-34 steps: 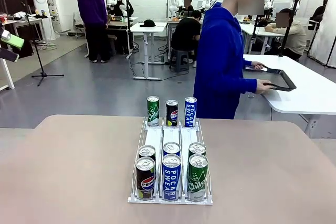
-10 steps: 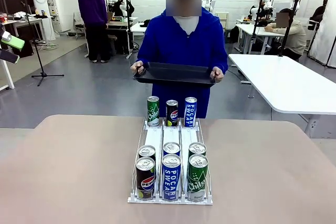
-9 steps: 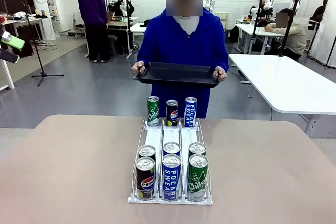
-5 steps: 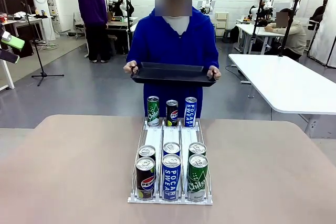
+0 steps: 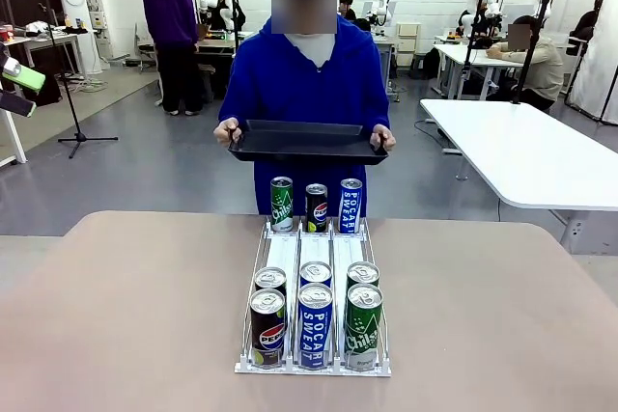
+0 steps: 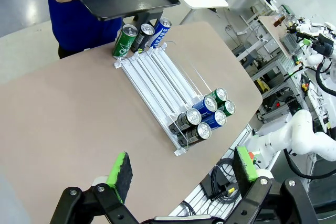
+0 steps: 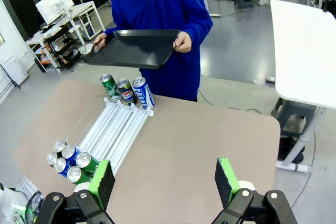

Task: Retrieve and hand over the desired beverage to the person.
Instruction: Pick up a can of the same type that the person held from the Automatic Can Dispenser.

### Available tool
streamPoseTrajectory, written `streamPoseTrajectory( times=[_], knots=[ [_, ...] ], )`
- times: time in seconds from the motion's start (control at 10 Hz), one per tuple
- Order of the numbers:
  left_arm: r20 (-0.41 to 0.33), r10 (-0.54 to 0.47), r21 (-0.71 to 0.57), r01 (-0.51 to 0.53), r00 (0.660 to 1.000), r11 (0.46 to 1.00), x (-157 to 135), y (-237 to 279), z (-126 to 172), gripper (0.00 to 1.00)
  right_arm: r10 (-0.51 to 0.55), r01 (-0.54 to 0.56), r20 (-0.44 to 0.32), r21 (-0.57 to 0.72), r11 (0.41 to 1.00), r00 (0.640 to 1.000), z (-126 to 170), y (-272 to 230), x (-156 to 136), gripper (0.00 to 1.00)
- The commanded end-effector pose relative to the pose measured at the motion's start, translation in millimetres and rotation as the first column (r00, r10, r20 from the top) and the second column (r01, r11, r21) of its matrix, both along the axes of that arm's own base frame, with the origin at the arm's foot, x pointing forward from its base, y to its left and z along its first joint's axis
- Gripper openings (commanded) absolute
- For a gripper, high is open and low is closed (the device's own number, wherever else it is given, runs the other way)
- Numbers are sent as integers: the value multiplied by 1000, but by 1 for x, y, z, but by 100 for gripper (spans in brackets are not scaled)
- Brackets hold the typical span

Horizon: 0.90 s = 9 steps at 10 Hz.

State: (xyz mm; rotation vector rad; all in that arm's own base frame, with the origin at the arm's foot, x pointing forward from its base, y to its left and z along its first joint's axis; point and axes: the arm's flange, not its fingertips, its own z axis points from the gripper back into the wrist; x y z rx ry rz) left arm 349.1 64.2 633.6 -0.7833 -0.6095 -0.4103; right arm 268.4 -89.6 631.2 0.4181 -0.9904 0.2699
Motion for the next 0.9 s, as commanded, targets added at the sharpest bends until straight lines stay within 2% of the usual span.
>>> streamPoseTrajectory(
  times=[0.0, 0.8],
  knots=[
    [11, -13, -6, 13, 1000, 1000, 1, 2, 1, 100, 26, -26, 6, 17, 1000, 1000, -1, 0, 1, 100],
    [11, -13, -6, 13, 1000, 1000, 1, 2, 1, 100, 26, -26, 6, 17, 1000, 1000, -1, 0, 1, 100]
  ],
)
